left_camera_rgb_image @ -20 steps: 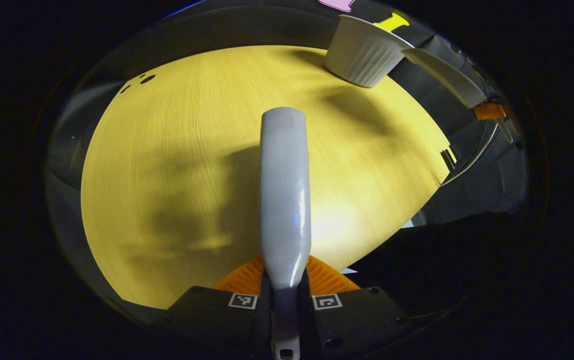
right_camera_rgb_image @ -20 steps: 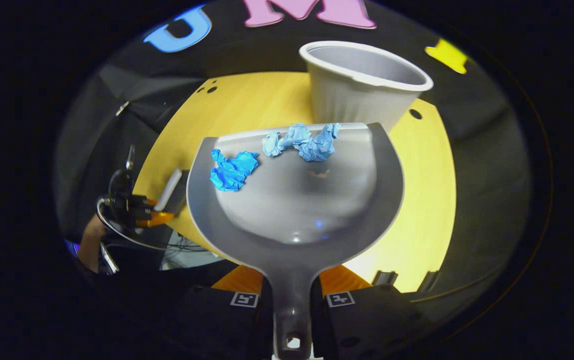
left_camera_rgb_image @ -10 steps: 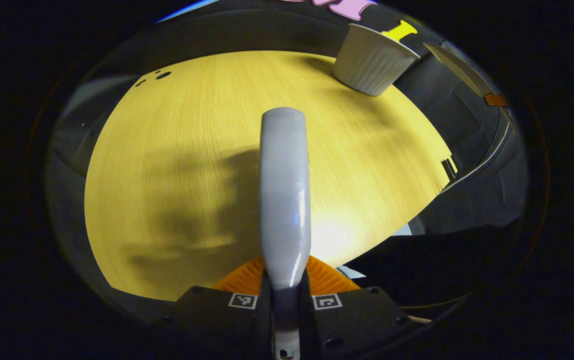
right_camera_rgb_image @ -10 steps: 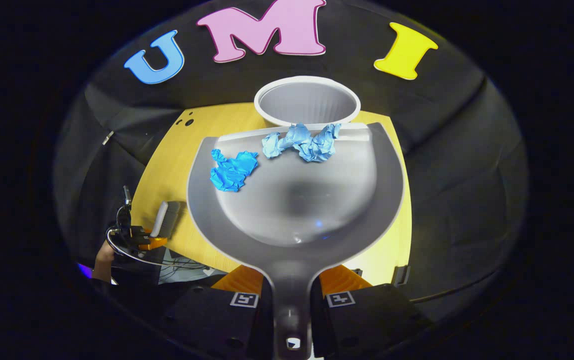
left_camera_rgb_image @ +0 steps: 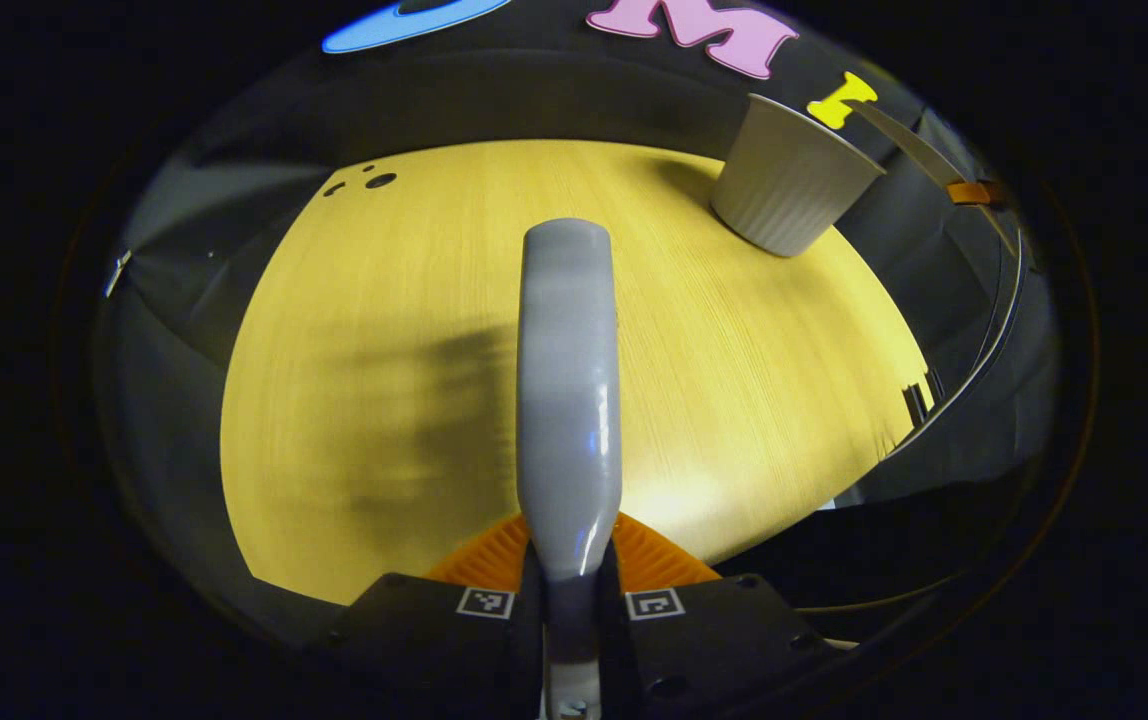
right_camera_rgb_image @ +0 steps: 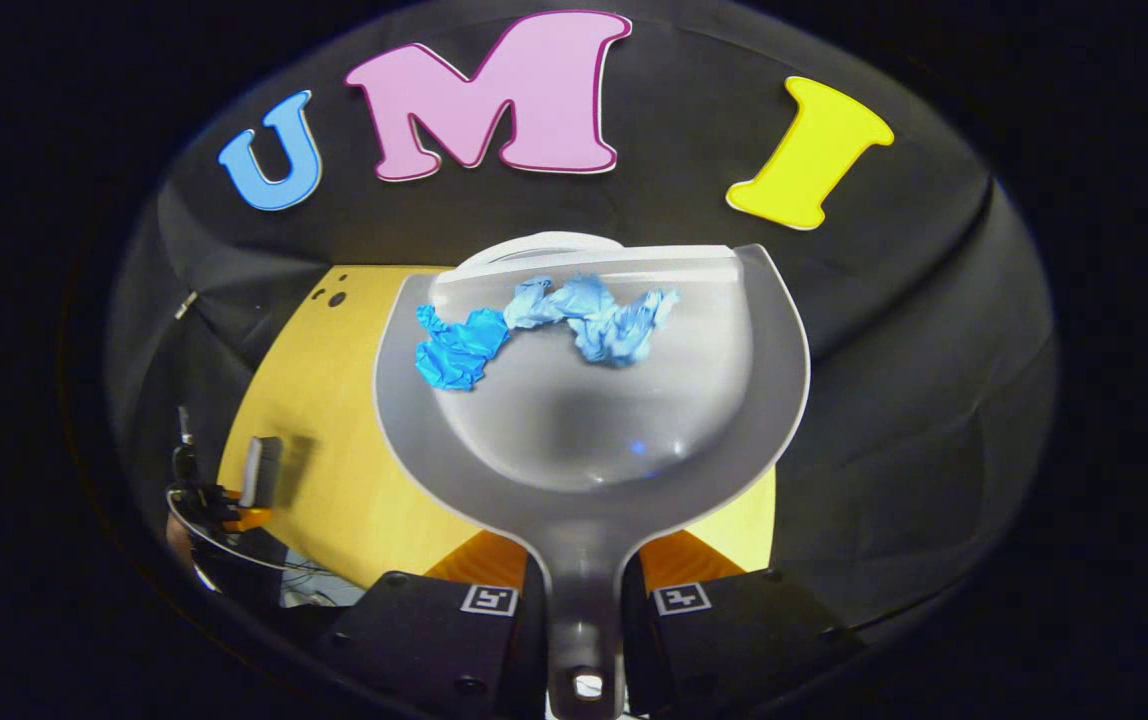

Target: Pick up the small broom and dustpan from the desktop, sweep the trash into the dustpan with the broom, and then empty the trash into the garbage bin.

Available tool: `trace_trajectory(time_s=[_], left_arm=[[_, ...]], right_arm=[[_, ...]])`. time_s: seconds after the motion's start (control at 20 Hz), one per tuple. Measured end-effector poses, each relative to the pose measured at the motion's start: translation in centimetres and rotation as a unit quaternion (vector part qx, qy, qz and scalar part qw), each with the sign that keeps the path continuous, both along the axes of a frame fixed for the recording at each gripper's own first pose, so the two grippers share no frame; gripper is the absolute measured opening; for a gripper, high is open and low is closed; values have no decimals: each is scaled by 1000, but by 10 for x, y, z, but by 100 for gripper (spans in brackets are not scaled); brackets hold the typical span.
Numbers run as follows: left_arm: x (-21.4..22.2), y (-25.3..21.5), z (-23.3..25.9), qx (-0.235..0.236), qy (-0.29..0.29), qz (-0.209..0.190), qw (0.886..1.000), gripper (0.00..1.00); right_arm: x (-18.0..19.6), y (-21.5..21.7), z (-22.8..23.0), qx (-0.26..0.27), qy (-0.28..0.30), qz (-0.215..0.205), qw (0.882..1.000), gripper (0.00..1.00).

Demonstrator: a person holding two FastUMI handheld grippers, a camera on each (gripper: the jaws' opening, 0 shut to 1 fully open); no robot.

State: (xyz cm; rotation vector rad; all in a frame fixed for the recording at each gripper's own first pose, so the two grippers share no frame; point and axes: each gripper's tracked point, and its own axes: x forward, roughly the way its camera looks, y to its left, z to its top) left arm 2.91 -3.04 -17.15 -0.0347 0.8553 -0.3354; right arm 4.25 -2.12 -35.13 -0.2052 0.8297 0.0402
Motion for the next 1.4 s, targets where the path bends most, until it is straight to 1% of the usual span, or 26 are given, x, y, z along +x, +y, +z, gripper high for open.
trace_trajectory(time_s=[0.15, 0.25, 0.35, 0.45, 0.55, 0.6, 0.65, 0.7, 0.9, 1.15, 1.25, 1.4], left_arm=[[9, 9, 13, -10, -4, 26, 1000, 27], [12, 10, 18, -16, -3, 41, 999, 26], [13, 9, 20, -24, 3, 55, 998, 26], [14, 5, 17, -33, 10, 70, 997, 26], [15, 2, 15, -44, 18, 75, 996, 27], [17, 1, 14, -46, 20, 79, 996, 27], [18, -1, 14, -46, 20, 80, 996, 27], [19, -3, 14, -45, 19, 79, 996, 27], [25, -18, 16, -44, 18, 65, 997, 26], [29, -37, 12, -48, 26, 48, 997, 27], [32, -43, 11, -43, 24, 40, 998, 27], [30, -53, 9, -51, 27, 35, 998, 27]], right_arm=[[1, -8, -1, -24, -10, -11, 1000, 34], [0, -5, 0, -45, -21, -28, 998, 34], [0, -1, 4, -72, -38, -38, 996, 34], [1, 1, 4, -86, -57, -43, 994, 34], [-1, -2, 4, -100, -73, -48, 991, 34], [-1, -2, 6, -111, -81, -47, 989, 30], [-2, -3, 7, -128, -86, -44, 987, 34], [0, -4, 9, -151, -94, -41, 983, 34], [2, -8, 18, -257, -121, -14, 959, 34], [3, -15, 23, -349, -145, -4, 926, 34], [2, -16, 27, -386, -152, 1, 910, 34], [-5, -15, 42, -448, -161, 15, 879, 34]])
